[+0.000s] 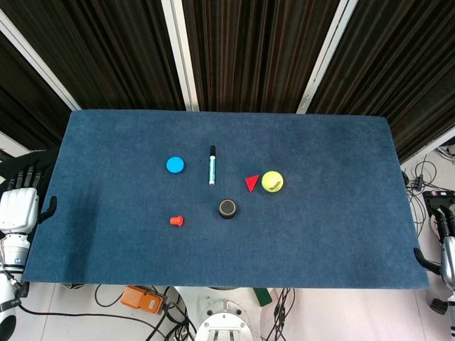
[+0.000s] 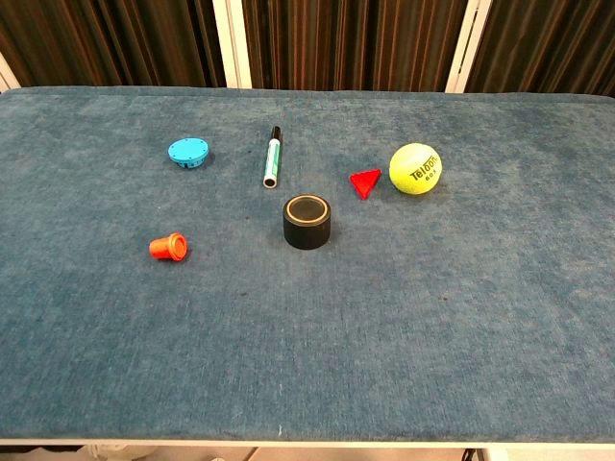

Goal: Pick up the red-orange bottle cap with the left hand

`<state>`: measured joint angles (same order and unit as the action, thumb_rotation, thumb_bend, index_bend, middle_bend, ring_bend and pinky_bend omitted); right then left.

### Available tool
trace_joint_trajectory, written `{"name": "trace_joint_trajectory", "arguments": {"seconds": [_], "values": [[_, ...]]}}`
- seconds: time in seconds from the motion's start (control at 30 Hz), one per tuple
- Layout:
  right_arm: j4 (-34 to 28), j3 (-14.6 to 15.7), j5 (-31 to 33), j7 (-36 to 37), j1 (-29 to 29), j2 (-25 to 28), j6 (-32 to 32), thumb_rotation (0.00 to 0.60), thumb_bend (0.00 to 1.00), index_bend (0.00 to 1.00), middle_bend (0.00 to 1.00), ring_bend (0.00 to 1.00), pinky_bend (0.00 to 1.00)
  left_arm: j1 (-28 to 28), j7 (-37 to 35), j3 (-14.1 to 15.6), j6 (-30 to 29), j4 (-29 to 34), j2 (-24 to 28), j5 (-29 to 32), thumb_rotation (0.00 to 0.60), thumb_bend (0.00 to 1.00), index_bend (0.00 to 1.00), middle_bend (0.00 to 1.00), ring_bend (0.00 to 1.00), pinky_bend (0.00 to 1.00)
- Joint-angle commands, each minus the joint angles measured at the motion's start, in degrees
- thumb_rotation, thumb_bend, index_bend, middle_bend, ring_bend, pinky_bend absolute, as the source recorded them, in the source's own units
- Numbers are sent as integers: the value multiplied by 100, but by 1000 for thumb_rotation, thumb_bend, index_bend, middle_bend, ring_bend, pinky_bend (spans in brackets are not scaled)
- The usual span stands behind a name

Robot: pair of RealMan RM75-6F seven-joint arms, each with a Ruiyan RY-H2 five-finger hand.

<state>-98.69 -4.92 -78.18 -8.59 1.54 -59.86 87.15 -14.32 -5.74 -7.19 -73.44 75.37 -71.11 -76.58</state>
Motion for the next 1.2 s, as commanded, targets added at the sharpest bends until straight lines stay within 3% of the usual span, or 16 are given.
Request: {"name": "trace_joint_trajectory", "arguments": {"seconds": [0.03, 0.53, 0.93, 1.2], "values": [[7, -5, 3, 1, -11, 3, -15, 600, 403, 167, 135, 59, 0, -18, 2, -1, 42, -21, -10, 15, 600, 416, 104, 0, 0, 121], [21, 18, 4, -50, -13, -6, -35, 600, 403, 171, 135, 59, 0, -29, 85, 88, -39, 132, -39, -181, 600, 362, 104, 0, 0, 121], [-14, 14, 76, -36, -60, 19, -158, 600, 403, 169, 135, 59, 0, -353, -553, 622, 385, 775, 1, -1163, 600, 345, 104, 0, 0, 121], [-31, 18, 101, -81, -84, 2, -197, 600, 403, 168, 135, 59, 0, -687, 521, 531, 947, 1222, -296, -814, 600, 308, 111, 0, 0, 121]]}}
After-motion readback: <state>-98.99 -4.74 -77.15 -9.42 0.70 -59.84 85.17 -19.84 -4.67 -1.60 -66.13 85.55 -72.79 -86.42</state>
